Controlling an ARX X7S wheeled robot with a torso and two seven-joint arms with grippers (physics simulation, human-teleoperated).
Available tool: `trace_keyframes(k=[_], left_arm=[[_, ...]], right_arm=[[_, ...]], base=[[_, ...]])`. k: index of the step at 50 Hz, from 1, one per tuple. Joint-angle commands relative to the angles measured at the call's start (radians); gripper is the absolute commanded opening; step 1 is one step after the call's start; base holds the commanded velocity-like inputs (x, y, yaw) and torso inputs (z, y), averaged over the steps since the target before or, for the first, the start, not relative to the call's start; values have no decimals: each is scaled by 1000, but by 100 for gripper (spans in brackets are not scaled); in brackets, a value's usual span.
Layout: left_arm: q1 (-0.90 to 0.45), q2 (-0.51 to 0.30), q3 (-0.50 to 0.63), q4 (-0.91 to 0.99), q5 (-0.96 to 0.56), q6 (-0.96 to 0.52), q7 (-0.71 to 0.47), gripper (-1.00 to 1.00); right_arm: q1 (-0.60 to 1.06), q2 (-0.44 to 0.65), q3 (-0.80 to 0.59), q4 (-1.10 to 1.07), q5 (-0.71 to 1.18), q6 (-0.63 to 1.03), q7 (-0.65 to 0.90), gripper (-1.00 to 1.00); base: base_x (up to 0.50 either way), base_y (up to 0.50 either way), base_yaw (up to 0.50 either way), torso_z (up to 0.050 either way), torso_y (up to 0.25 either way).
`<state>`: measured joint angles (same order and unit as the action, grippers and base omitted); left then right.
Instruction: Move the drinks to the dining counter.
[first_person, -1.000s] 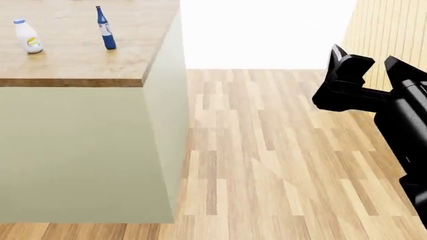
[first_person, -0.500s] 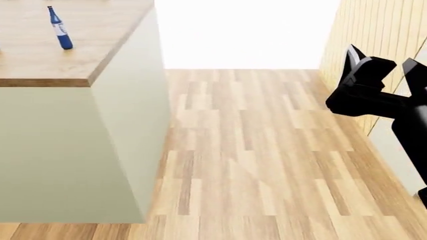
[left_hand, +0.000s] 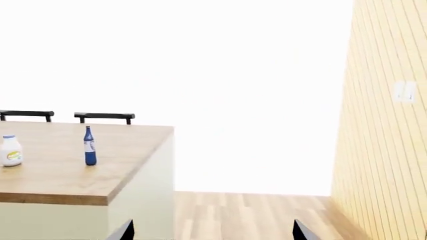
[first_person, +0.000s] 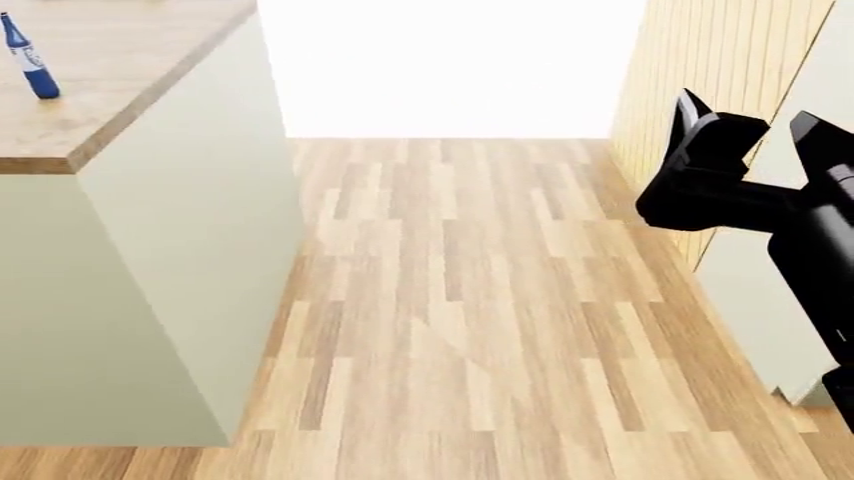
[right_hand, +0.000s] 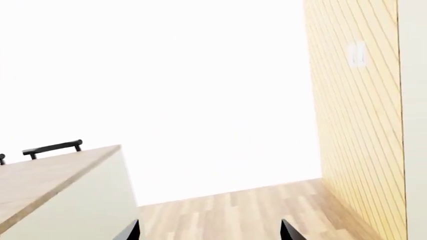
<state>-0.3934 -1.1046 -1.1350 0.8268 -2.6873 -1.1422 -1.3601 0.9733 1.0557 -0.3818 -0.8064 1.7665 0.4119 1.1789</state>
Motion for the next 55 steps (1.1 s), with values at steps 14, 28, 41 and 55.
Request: trace_keyframes(k=[14, 28, 41, 55], left_arm=[[19, 24, 10, 13, 27, -4, 25, 100], [31, 39, 10, 14, 38, -11, 36, 100], [43, 44, -7, 4, 38, -19, 40, 100], [58, 66, -12, 3, 53, -38, 49, 100]], right_arm=[[92, -25, -56, 13, -9, 99, 44, 100], [168, -63, -102, 62, -56, 172, 120, 100], [242, -77, -97, 145, -28, 186, 144, 100], [323, -146, -160, 259, -76, 269, 67, 100]], base=[[2, -500, 0, 0, 0], [2, -500, 0, 0, 0], [2, -500, 0, 0, 0], [2, -500, 0, 0, 0]])
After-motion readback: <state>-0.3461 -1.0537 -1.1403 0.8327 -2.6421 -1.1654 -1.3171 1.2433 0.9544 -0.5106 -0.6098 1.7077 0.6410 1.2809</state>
